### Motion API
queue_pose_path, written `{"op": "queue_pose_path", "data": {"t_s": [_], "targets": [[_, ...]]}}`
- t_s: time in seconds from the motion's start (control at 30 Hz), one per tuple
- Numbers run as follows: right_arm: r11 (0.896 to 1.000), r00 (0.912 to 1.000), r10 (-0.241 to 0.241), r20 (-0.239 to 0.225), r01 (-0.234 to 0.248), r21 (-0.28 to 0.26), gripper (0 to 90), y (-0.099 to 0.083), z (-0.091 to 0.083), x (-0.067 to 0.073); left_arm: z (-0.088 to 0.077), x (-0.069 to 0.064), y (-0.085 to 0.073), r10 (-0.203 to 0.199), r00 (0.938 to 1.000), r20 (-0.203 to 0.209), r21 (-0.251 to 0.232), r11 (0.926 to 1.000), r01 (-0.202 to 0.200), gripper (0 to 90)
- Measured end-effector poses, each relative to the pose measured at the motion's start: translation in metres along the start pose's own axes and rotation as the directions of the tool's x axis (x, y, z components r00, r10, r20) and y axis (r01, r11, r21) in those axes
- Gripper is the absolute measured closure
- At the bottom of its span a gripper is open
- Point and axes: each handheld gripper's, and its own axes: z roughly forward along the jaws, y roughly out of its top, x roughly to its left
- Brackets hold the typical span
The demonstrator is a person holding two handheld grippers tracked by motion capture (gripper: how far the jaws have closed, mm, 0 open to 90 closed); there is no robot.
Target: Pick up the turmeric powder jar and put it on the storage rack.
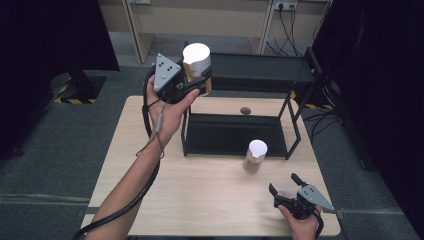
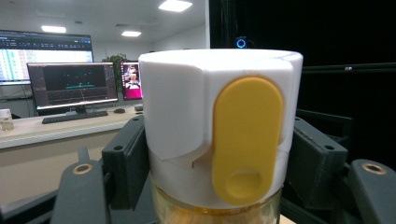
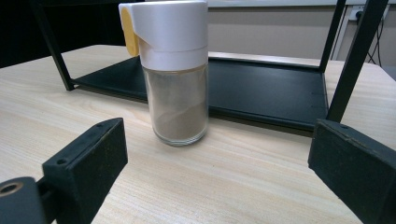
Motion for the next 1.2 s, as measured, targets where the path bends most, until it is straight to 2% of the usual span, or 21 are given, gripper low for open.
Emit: {"op": "queue_pose_path", "data": {"t_s": [0.47, 0.9, 1.2], "targets": [[1.000, 1.0000, 0.000, 0.001, 0.000, -0.002, 4.9, 0.000, 0.000, 0.000, 0.010, -0.001, 0.007, 0.007, 1.0000, -0.006, -0.007, 1.0000, -0.007, 30.4], [1.000, 1.0000, 0.001, -0.005, -0.001, -0.002, 4.9, 0.000, 0.000, -0.001, 0.027, 0.000, 0.012, -0.002, 0.9985, -0.054, -0.009, 1.0000, 0.001, 30.5], [1.000, 1.0000, 0.001, -0.007, -0.001, -0.002, 4.9, 0.000, 0.000, -0.001, 0.040, 0.001, 0.015, 0.005, 0.9952, -0.098, 0.004, 1.0000, -0.005, 30.4]]}}
